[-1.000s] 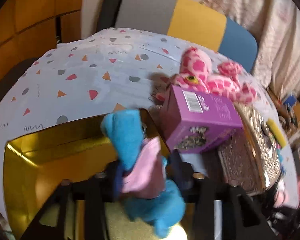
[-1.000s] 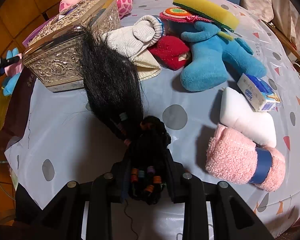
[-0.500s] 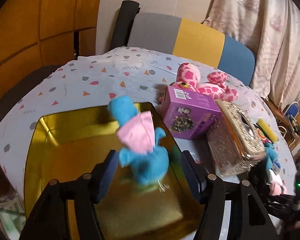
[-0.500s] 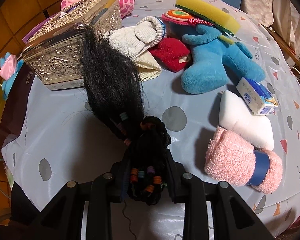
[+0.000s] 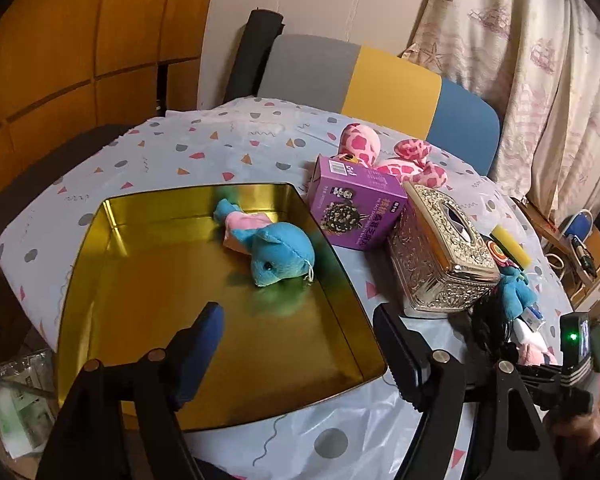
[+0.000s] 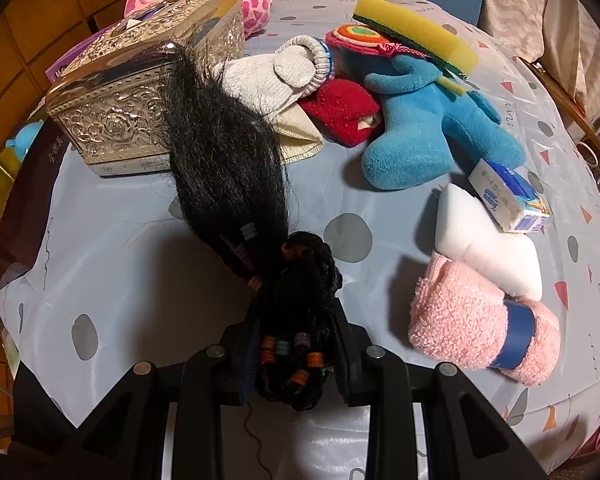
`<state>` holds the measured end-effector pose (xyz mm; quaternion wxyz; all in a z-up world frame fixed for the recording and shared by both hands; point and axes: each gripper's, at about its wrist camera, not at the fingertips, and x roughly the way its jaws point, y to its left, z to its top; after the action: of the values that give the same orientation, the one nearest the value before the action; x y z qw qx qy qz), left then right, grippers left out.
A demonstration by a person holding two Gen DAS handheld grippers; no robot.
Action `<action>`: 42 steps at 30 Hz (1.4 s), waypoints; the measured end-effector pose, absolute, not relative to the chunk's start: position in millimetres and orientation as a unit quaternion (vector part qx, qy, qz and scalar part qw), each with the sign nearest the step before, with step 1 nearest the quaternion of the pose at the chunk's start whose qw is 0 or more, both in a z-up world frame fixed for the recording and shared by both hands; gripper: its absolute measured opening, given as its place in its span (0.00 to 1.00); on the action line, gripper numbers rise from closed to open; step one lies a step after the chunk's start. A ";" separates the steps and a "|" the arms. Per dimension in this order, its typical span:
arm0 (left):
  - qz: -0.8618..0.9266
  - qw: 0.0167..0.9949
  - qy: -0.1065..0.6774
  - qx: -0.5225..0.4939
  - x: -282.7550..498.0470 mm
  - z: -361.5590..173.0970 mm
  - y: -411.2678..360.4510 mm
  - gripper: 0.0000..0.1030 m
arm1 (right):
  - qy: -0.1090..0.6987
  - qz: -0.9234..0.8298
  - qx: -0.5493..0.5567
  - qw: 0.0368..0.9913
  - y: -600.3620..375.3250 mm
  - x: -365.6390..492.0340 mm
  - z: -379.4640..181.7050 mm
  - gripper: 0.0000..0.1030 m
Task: Organize soft objects
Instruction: 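Carry the black-haired troll doll into the gold tray and open the right tool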
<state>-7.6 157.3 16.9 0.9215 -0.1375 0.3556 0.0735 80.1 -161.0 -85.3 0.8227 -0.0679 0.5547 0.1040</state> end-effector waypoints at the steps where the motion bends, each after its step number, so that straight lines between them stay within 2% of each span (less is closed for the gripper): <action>1: 0.077 0.923 0.354 -0.134 -9.8 17.9 156.9 0.75 | 0.554 0.103 -0.067 0.823 -160.9 79.4 -85.5 0.29; 3: 0.083 0.925 0.349 -0.128 -14.4 20.0 156.5 0.75 | 0.553 0.102 -0.063 0.824 -161.2 77.4 -85.8 0.29; 6: 0.092 0.926 0.346 -0.119 -20.7 21.3 155.2 0.82 | 0.555 0.106 -0.045 0.824 -162.8 71.0 -85.5 0.29; 10: 0.101 0.927 0.343 -0.115 -25.9 20.3 156.3 0.85 | 0.565 0.134 -0.005 0.814 -161.1 57.7 -83.1 0.28; 21: 0.104 0.919 0.360 -0.125 -27.3 9.0 160.1 0.90 | 0.584 0.230 0.061 0.776 -135.2 31.1 -79.3 0.28; 26: 0.109 0.918 0.359 -0.127 -29.3 7.8 165.1 0.90 | 0.566 0.273 0.077 0.774 -118.5 30.5 -58.9 0.28; 35: 0.125 0.917 0.356 -0.126 -31.2 8.6 174.0 0.91 | 0.524 0.322 0.021 0.788 -76.1 42.1 -13.2 0.28; 42: 0.152 0.923 0.334 -0.114 -39.8 19.4 182.6 0.96 | 0.500 0.354 -0.043 0.790 -16.3 59.8 2.0 0.28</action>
<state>-39.8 182.6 19.4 0.9234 -0.1135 0.3338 0.1518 59.8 -16.3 2.0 0.7897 -0.0435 0.4996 0.3535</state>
